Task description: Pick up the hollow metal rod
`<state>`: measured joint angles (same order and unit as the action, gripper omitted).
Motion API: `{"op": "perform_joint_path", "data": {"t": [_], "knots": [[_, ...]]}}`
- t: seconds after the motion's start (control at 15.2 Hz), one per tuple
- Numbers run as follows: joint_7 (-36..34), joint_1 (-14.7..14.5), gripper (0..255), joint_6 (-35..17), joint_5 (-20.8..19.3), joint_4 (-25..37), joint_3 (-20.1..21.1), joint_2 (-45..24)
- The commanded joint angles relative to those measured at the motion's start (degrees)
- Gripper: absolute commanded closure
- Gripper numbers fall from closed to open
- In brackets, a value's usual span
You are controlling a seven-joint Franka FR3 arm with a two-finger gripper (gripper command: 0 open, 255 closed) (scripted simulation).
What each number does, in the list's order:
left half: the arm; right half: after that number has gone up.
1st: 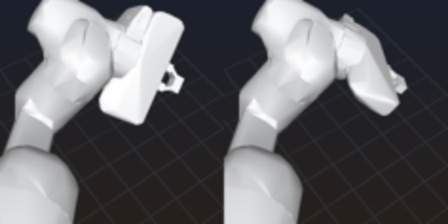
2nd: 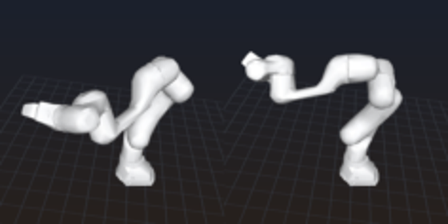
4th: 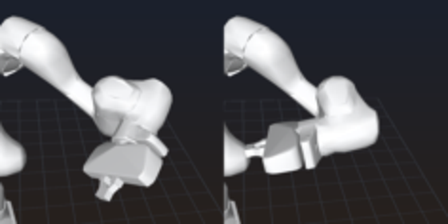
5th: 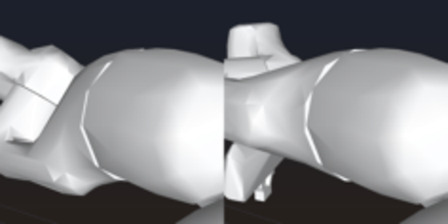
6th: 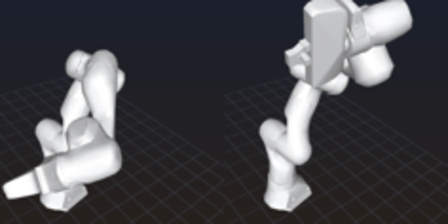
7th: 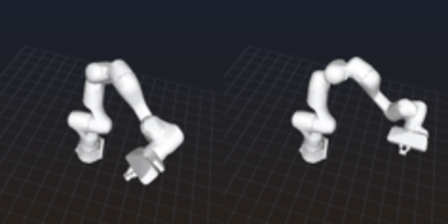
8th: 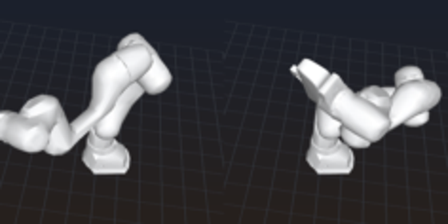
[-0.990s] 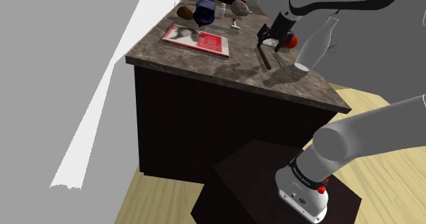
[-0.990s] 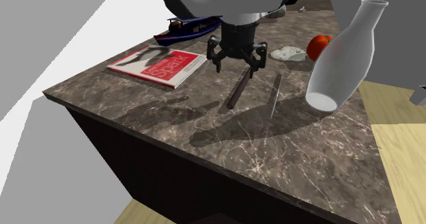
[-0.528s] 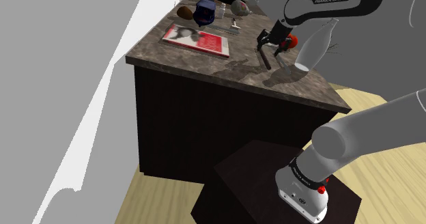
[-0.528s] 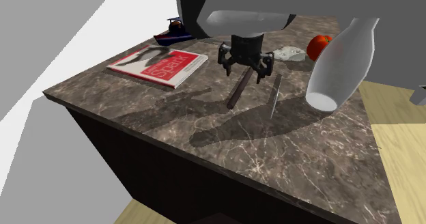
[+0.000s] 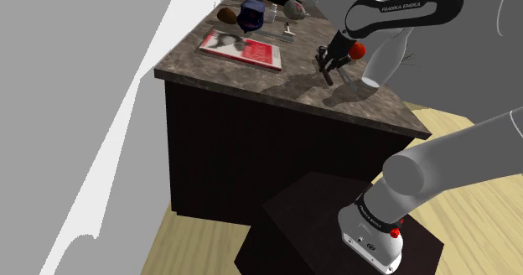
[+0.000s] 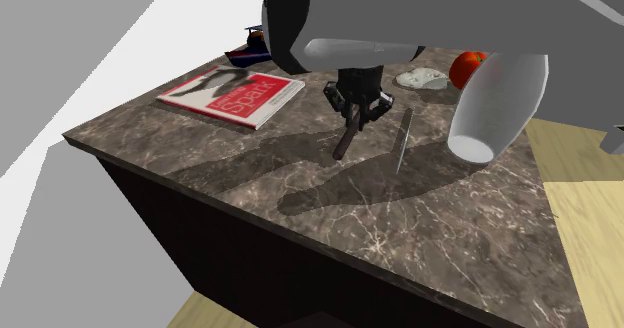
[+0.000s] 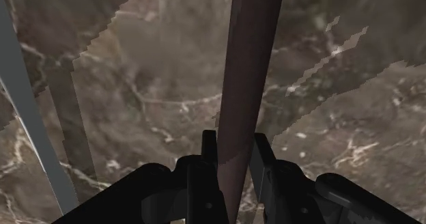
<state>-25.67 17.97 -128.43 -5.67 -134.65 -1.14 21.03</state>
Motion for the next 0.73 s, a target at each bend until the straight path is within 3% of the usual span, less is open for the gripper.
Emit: {"op": "perform_joint_path", "data": {"t": [0.0, 0.4, 0.66], "knots": [[0.0, 0.0, 255, -0.04, 0.0, -0.03, 0.0, -0.03], [0.01, 0.0, 255, 0.04, 0.0, 0.02, 0.0, -0.01], [0.29, -0.07, 255, 3.22, 0.2, 2.54, 0.02, 0.66]]}}
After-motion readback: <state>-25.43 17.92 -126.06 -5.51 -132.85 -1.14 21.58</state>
